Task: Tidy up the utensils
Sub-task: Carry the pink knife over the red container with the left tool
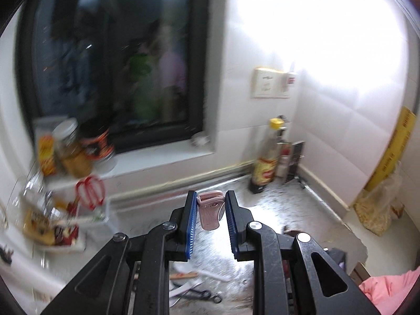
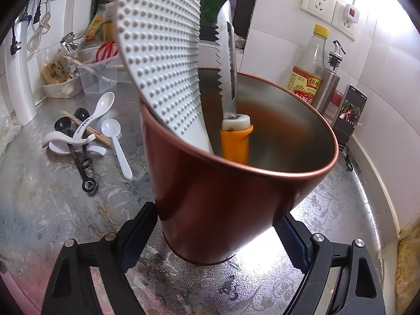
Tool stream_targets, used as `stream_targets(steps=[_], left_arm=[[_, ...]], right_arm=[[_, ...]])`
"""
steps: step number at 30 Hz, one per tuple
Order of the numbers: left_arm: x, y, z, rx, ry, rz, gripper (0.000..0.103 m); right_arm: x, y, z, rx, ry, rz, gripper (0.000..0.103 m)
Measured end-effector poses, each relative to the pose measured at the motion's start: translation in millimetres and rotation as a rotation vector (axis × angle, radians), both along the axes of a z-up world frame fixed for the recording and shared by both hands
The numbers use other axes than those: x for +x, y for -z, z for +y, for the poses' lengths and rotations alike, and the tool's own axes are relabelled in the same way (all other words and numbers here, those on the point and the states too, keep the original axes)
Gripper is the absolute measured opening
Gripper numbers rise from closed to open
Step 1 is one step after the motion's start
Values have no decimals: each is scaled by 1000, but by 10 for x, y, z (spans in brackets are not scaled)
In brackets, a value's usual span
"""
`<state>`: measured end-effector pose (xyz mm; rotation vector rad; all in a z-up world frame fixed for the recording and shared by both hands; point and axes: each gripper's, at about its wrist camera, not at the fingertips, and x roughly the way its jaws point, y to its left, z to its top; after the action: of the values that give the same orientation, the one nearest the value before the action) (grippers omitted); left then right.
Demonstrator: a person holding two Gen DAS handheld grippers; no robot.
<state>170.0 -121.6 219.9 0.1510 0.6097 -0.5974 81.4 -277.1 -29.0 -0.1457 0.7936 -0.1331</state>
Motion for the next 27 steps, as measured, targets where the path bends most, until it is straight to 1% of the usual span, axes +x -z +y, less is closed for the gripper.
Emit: stream_targets(steps=[6,12,15,20,27], left_arm=[[-114,-79,-334,-46,99,-8,22],[-338,-90,-674,-36,227,-16,22],[-417,-20,-805,-26,287,7,22],[-458,170,-930,1,327,74,22],[-489,454,-1055,68,341,140,22]], right_arm=[[48,-7,43,-2,-14,5,90],[72,-4,95,-9,-33,7,90],[76,-4,98,-9,-39,7,90],[91,-2,73,-8,-40,7,90],[88,2,88,-14,-46,9,90]])
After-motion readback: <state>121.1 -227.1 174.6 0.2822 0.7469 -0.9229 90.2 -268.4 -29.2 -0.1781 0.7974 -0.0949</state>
